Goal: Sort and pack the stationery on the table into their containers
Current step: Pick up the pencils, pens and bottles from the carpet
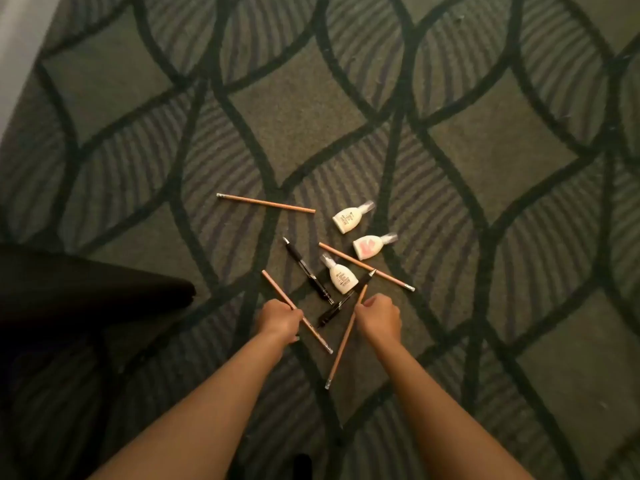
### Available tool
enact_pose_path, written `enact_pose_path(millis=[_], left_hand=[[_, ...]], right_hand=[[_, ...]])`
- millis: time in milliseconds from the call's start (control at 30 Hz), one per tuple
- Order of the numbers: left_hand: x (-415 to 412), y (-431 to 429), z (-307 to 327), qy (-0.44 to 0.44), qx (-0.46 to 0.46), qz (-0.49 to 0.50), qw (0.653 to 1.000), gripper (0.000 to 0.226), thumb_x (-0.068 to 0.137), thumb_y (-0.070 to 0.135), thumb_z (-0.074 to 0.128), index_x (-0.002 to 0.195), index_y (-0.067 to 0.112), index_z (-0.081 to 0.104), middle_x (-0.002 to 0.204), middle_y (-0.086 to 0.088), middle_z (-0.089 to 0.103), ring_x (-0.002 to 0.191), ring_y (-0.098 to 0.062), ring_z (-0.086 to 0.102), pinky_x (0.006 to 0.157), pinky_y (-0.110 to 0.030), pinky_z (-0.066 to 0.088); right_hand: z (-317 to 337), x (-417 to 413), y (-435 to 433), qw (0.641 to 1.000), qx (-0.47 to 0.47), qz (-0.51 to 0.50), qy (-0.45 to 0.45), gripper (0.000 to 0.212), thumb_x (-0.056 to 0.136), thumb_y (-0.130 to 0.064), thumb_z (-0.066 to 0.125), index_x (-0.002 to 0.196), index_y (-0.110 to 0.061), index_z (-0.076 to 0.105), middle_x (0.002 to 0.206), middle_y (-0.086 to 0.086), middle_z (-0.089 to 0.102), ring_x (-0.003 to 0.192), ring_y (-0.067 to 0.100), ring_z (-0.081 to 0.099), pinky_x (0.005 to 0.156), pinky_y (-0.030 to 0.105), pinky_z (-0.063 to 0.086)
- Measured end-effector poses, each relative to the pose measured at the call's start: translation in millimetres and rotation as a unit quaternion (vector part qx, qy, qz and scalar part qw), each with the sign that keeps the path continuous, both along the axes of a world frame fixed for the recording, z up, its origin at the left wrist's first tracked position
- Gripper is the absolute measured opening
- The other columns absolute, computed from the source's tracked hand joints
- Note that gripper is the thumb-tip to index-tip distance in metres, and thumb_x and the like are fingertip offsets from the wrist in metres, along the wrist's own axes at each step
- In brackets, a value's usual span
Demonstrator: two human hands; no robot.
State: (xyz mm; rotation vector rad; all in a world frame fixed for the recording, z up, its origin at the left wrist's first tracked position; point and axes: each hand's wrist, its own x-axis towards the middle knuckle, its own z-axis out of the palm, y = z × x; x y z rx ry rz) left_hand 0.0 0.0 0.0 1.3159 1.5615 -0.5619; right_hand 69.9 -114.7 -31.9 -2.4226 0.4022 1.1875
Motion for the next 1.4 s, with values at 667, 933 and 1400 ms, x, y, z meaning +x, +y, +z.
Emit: enact_pose_path(millis=[667, 933, 1400], left_hand=[[21, 4, -38, -0.009, 0.170, -0.095, 0.981, 0.029, 0.097, 0.015, 0.038, 0.110, -0.003, 0.057, 0.102, -0.019, 0.061, 0.094, -0.030, 0.059, 0.076, -0.035, 0.044], [47, -4, -6, -0.196, -0.024, -0.251, 0.948, 0.038, 0.101, 0.037, 0.028, 0.085, 0.014, 0.053, 0.062, -0.003, 0.053, 0.058, -0.017, 0.054, 0.052, -0.026, 0.044], [99, 72, -15, -0.019, 0.317, -0.504, 0.803, 0.024, 0.097, 0.012, 0.041, 0.118, 0.007, 0.048, 0.125, -0.019, 0.038, 0.102, -0.041, 0.054, 0.076, -0.043, 0.040]], right_hand=[[-5, 24, -2, 0.982, 0.164, -0.037, -0.087, 0.026, 0.096, -0.018, 0.040, 0.081, -0.004, 0.055, 0.067, 0.007, 0.057, 0.061, 0.018, 0.057, 0.063, 0.035, 0.047], [19, 55, 28, 0.905, 0.378, -0.192, 0.039, 0.029, 0.098, -0.008, 0.041, 0.072, -0.005, 0.055, 0.057, 0.008, 0.049, 0.037, 0.004, 0.046, 0.038, 0.015, 0.037], [-13, 45, -16, 0.967, -0.040, 0.203, -0.152, 0.022, 0.092, -0.011, 0.050, 0.113, -0.008, 0.052, 0.116, 0.010, 0.047, 0.104, 0.023, 0.050, 0.081, 0.034, 0.048]])
